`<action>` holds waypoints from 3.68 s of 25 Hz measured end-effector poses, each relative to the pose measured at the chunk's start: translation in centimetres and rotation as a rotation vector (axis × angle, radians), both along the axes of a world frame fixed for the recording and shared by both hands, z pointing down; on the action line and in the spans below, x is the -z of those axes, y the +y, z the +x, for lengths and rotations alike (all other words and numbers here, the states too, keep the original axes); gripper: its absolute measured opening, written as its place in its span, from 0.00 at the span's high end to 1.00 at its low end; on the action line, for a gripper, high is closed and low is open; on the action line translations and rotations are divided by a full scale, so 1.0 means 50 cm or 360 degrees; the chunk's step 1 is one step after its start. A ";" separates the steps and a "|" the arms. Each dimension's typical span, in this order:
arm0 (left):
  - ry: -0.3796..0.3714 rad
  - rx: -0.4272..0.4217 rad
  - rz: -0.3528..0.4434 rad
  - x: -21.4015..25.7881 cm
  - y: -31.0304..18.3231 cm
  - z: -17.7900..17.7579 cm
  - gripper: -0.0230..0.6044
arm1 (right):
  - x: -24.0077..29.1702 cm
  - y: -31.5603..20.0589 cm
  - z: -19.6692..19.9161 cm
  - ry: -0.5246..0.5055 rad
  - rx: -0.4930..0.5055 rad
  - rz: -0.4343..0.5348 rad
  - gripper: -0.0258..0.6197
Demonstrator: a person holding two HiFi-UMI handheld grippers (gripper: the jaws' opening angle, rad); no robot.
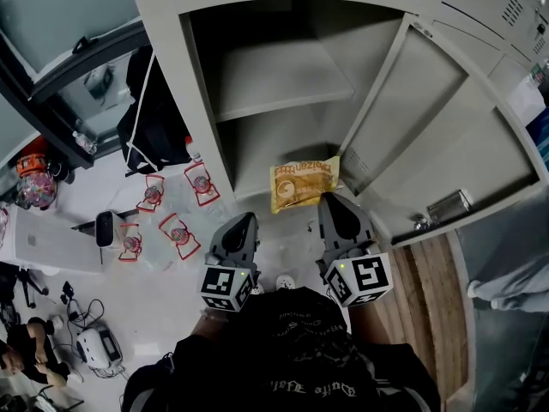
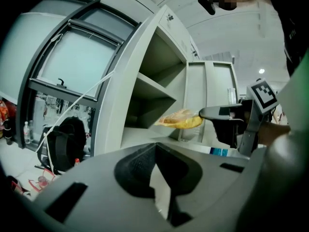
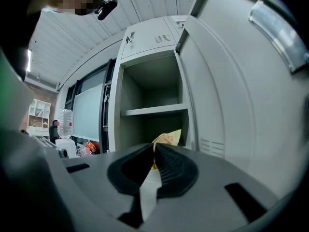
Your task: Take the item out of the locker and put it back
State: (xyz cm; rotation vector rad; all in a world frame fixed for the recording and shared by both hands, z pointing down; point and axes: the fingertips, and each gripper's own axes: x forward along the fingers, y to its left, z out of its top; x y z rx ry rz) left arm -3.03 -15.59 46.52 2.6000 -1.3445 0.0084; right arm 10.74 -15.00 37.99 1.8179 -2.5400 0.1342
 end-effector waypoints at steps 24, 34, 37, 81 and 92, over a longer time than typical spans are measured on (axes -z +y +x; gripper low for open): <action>0.0007 0.0050 0.0034 0.024 -0.013 -0.015 0.95 | -0.088 0.022 -0.010 0.0074 0.0021 -0.0130 0.94; -0.0001 0.0062 0.0020 0.023 -0.010 -0.008 0.95 | -0.040 -0.008 -0.007 0.0023 0.0042 -0.0035 0.94; 0.0002 0.0044 0.0042 0.035 -0.008 -0.002 0.95 | -0.017 -0.029 -0.018 0.0022 0.0070 0.0021 0.94; -0.0063 0.0272 -0.0058 -0.016 -0.035 -0.056 0.95 | -0.111 -0.371 -0.089 0.0297 0.0241 -0.0316 0.93; -0.0056 0.0296 -0.0088 -0.036 -0.029 -0.059 0.95 | -0.155 -0.374 -0.079 0.0361 0.0226 -0.0468 0.92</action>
